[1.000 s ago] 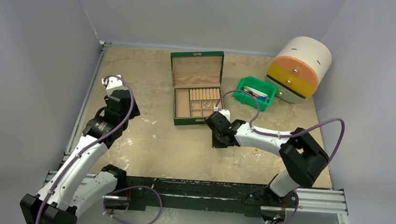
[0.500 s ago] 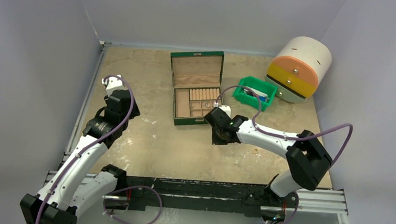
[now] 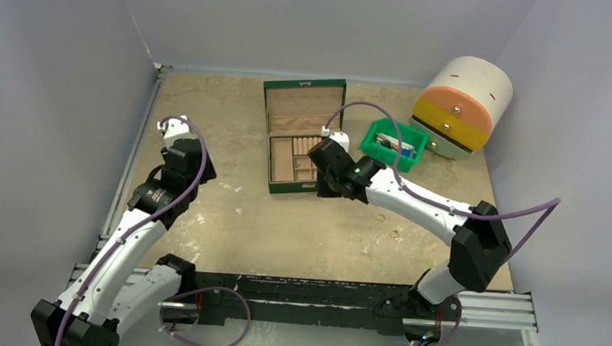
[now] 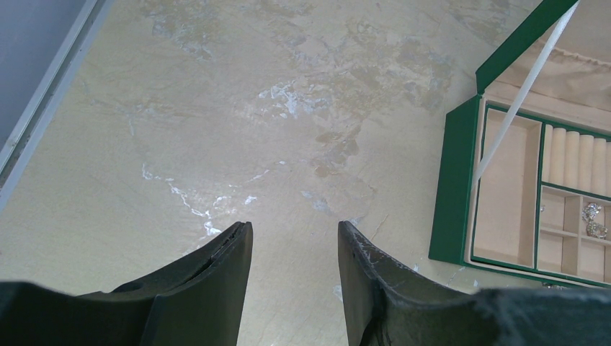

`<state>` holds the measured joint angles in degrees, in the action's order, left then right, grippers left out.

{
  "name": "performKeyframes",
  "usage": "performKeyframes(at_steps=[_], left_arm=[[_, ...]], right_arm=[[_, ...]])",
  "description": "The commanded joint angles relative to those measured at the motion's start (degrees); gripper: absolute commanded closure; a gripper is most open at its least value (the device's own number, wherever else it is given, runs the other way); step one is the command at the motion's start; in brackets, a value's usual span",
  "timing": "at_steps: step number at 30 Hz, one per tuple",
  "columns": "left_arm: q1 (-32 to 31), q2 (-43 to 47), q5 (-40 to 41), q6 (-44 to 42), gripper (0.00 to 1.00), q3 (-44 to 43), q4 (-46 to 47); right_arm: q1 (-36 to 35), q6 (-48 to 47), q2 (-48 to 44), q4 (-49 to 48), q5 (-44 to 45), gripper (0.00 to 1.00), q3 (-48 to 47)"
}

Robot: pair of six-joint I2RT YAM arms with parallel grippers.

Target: Organize the mixed jewelry

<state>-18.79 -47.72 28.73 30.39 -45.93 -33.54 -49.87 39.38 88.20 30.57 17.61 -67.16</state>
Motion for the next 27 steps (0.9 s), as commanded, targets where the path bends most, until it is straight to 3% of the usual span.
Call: performKeyframes(at_steps=[1,13,27], left_arm=[[-0.2,0.75,0.36,-0.7,0.54,-1.46,1.72],[-0.2,0.81,0.89,-0.67,0.54,-1.48,1.54],[-0.2,0.26,0.71,-0.77,0.54,-1.52,1.72]], right_arm=[[-0.22,-4.72,4.0,-0.48,3.33,0.98,-9.22],[2.41,-10.92,18.12,-4.27,1.95,0.97,-24.51],[6.09,-10.4,26.38,-6.74,-2.8,0.94,-28.94]])
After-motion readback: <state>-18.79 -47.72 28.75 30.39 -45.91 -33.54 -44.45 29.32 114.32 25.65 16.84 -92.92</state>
